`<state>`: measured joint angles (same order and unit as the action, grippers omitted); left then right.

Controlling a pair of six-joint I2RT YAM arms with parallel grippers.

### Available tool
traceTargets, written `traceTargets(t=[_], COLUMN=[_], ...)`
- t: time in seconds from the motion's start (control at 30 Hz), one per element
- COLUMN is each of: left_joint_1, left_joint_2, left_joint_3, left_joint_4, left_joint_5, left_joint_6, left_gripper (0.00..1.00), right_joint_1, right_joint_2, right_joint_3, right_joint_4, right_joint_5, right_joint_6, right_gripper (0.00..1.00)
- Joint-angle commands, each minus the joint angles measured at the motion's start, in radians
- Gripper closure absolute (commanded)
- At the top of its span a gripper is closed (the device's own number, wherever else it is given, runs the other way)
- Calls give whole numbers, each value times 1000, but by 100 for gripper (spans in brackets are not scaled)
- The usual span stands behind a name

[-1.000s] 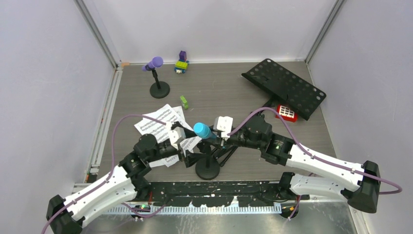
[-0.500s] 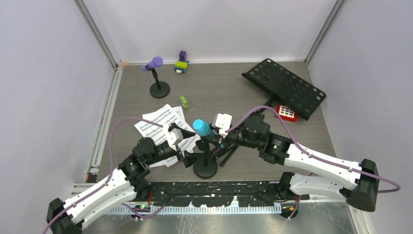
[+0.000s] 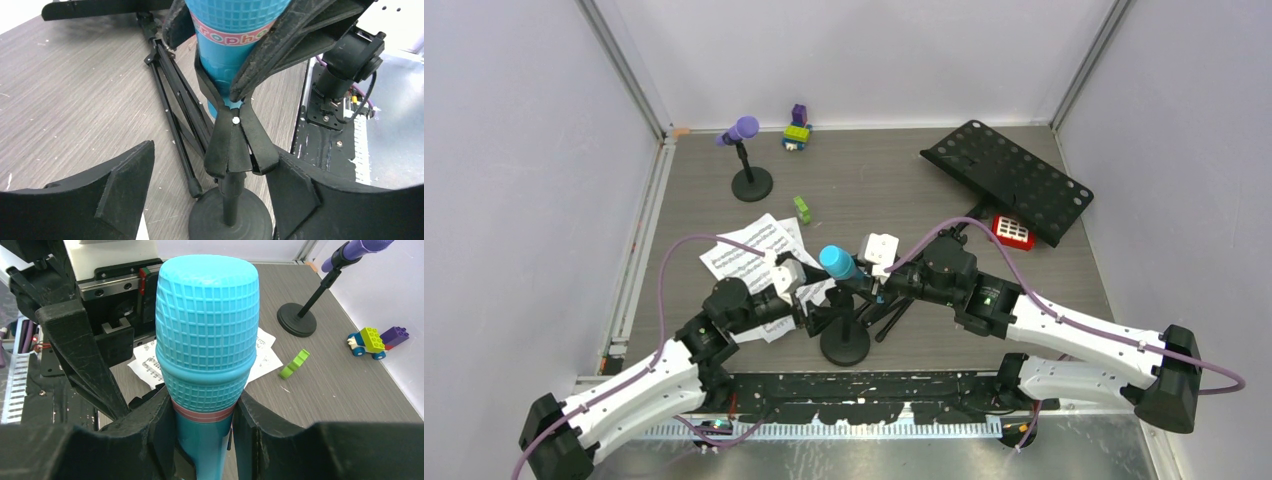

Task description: Pack up the instrument practice props

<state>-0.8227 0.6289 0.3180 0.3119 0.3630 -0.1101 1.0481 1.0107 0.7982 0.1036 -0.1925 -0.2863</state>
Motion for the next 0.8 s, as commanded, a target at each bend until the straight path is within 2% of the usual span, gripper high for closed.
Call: traceTargets(t=[0.0,0.07,0.17,0.33,0.4,0.43,0.77], left_joint_1=[-3,-3,-3,-3,-3,-3,-3], left_joint_2=[13,17,15,9,9,8,-9], left_joint_3=[33,33,38,41,42,41,16], left_joint_4=[71,69,56,53,50,49,35], left_joint_5=[20,22,31,31,23,15,-37], left_joint_6=[-13,-13,-14,-23,-23,-24,-36], left_gripper=[26,37,46,80,98,100,100], right_joint_1=[7,7,6,6,7,7,7], right_joint_2=[-23,-25,-27,-32,-31,-32,-54], right_joint_3=[19,21,25,25,28,30,67], right_joint_4=[117,112,97,87,86,85,50], right_joint_5=[10,9,8,10,8,8,20], right_joint_6=[-9,-15,-26,-35,-38,-39,-74], right_gripper=[99,99,99,99,99,99,99])
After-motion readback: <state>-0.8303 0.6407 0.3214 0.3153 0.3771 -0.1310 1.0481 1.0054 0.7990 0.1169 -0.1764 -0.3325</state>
